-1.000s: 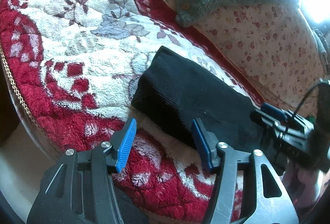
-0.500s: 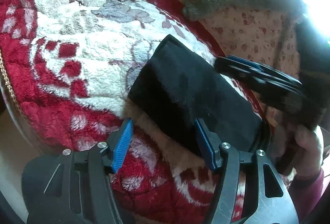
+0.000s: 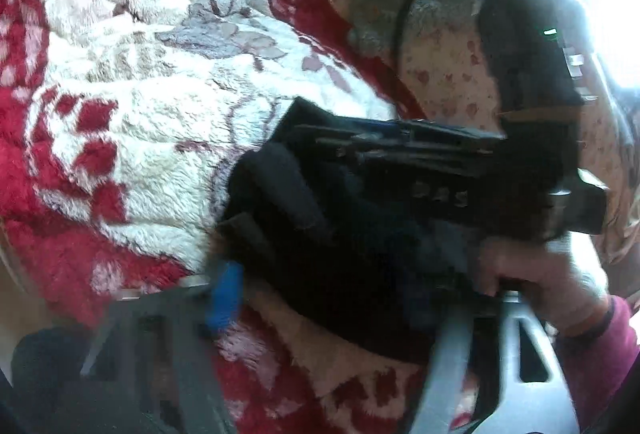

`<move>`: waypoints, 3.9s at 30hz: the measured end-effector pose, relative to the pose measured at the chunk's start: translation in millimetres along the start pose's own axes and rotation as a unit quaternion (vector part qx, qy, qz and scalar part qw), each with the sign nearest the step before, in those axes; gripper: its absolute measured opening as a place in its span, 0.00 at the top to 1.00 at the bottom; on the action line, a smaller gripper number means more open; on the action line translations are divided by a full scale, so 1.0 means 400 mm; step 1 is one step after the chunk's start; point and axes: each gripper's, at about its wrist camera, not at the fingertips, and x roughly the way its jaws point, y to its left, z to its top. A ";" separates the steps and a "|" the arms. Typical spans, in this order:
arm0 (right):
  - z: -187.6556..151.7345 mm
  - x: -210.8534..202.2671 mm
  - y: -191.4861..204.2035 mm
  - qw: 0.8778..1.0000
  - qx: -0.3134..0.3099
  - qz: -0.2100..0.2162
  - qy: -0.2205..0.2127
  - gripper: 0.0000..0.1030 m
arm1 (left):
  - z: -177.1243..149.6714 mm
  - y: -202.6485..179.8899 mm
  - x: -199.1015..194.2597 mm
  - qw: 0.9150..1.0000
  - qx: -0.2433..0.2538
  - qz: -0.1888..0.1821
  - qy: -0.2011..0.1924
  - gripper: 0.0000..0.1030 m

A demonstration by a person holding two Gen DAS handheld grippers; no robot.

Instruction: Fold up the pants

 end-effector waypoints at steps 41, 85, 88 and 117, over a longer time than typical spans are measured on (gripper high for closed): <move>-0.901 -0.745 -0.279 0.872 0.369 -0.052 -0.319 0.85 | -0.378 -0.788 0.018 0.925 0.340 -0.162 0.048 0.75; -1.020 -0.691 -0.149 0.841 0.461 -0.129 -0.253 0.81 | -0.304 -0.589 -0.002 0.944 0.308 -0.105 0.056 0.53; -1.040 -0.689 -0.157 0.829 0.480 -0.119 -0.261 0.70 | -0.323 -0.592 0.028 0.944 0.316 -0.078 0.058 0.53; -0.834 -0.738 -0.020 0.869 0.372 -0.205 -0.253 0.58 | -0.236 -0.581 -0.042 0.955 0.296 -0.013 -0.002 0.53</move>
